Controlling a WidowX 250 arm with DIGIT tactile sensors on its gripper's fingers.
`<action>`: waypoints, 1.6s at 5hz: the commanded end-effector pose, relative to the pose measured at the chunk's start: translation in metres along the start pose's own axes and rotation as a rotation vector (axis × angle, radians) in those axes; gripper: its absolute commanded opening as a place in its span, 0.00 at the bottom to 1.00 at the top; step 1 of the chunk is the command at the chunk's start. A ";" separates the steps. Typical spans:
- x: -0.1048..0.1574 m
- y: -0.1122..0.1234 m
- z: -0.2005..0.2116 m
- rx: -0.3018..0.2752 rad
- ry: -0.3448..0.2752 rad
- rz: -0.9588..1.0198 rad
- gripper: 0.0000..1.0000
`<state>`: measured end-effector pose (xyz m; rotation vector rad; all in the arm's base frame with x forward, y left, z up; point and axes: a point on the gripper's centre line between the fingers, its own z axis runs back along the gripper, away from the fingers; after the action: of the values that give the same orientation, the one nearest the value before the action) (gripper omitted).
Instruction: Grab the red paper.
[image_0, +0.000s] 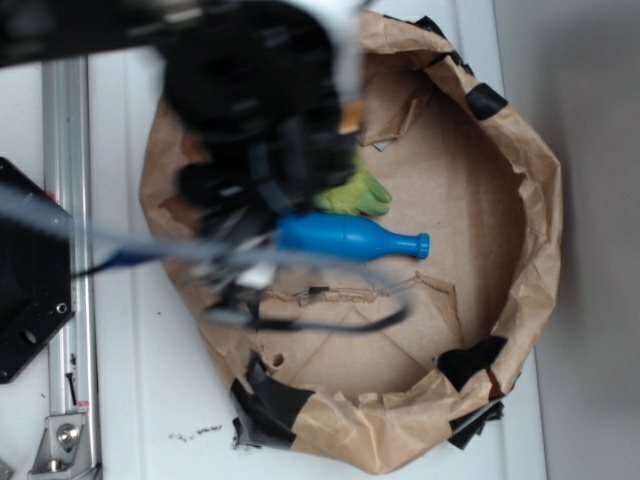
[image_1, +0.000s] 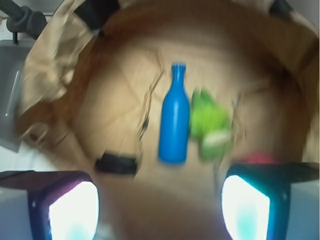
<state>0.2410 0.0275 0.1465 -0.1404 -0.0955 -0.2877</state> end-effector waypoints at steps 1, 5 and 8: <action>0.021 0.020 0.000 0.075 -0.079 -0.095 1.00; -0.016 0.049 -0.047 0.070 0.389 -0.498 1.00; -0.034 0.079 -0.099 0.191 0.299 -0.553 1.00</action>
<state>0.2363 0.0925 0.0266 0.1045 0.1621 -0.8516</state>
